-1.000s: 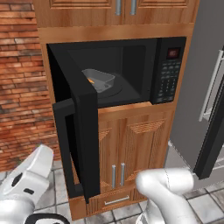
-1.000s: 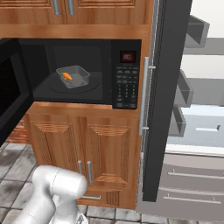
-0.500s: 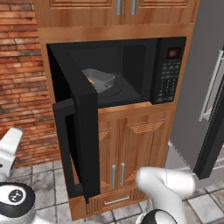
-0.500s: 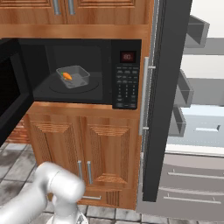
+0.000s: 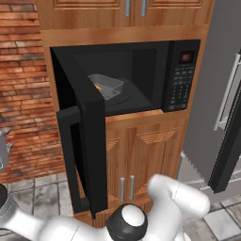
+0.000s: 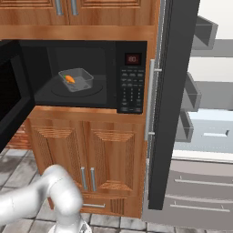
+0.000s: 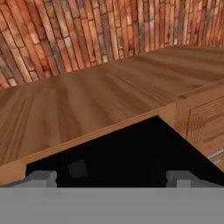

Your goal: Place the tupperware containing the shrimp and carrot meal in the microwave. Close the microwave door and press the start button to reheat the meal.

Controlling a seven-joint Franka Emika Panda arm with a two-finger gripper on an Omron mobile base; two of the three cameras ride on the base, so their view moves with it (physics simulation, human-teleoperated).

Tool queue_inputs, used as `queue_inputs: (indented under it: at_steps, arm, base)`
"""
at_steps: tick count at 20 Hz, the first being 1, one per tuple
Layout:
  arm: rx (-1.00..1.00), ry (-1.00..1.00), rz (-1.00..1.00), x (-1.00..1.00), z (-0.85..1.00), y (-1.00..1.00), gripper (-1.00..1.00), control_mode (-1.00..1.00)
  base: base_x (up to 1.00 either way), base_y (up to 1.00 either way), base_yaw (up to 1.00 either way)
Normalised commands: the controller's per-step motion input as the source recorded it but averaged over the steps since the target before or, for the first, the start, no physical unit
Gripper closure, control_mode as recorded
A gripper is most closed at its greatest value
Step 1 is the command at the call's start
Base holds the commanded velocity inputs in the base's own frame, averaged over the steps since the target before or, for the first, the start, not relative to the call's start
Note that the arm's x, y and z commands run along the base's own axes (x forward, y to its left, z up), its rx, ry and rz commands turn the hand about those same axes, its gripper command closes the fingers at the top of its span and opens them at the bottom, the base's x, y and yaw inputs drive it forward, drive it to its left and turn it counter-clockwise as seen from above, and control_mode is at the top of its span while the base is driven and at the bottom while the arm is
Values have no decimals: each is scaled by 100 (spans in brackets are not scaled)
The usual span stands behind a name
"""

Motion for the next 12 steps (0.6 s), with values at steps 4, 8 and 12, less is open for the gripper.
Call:
queue_inputs:
  at_steps: [4, 8, 12]
  arm:
    - [-5, 7, -39, 35, -14, -44, -100, -100]
    - [-1, 8, -41, 29, -11, -82, -100, -100]
    - [0, 1, -33, 8, -8, -100, -100, -100]
  base:
    - [0, 0, 0]
    - [0, 0, 0]
    - [0, 0, 0]
